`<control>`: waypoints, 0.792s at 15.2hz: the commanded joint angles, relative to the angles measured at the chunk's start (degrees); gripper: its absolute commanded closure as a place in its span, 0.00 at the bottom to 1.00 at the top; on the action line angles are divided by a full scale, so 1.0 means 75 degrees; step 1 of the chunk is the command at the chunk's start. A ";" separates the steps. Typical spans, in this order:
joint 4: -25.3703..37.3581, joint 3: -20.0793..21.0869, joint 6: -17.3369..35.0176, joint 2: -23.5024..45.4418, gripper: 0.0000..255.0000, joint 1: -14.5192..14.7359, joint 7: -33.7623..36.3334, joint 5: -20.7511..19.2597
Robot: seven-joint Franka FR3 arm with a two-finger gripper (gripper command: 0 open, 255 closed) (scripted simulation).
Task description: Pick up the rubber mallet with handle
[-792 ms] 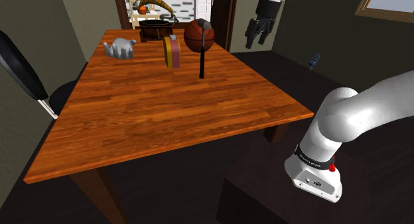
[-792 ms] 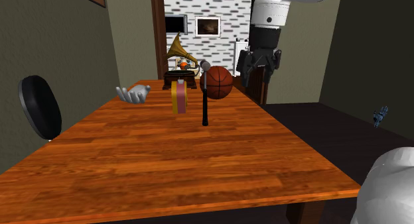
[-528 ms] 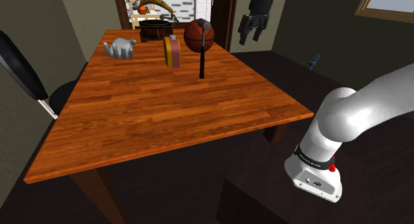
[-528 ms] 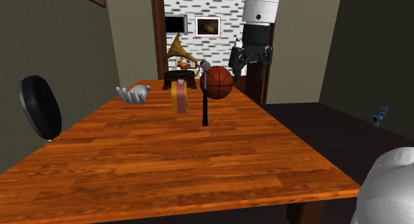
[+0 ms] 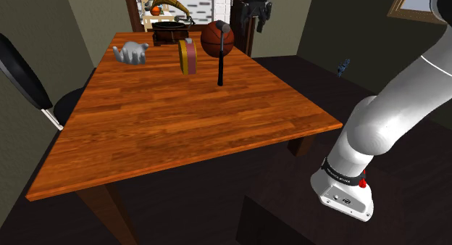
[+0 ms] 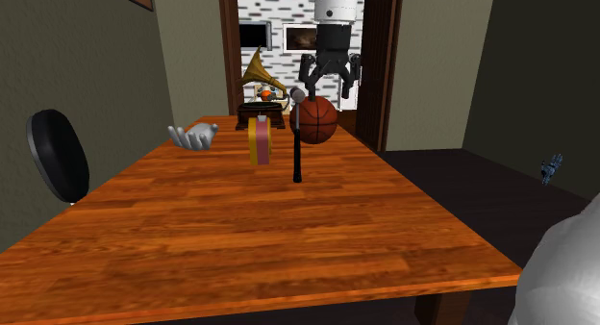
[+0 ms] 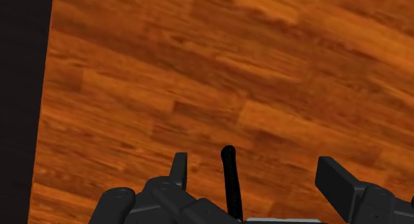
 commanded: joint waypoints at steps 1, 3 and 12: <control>0.1013 0.0034 -0.0280 0.0796 0.00 -0.0018 0.0184 0.0000; 0.1968 0.0052 -0.0575 0.1519 0.00 -0.0030 0.0351 -0.0006; 0.4846 0.0033 -0.1443 0.3707 0.00 -0.0050 0.0771 -0.0022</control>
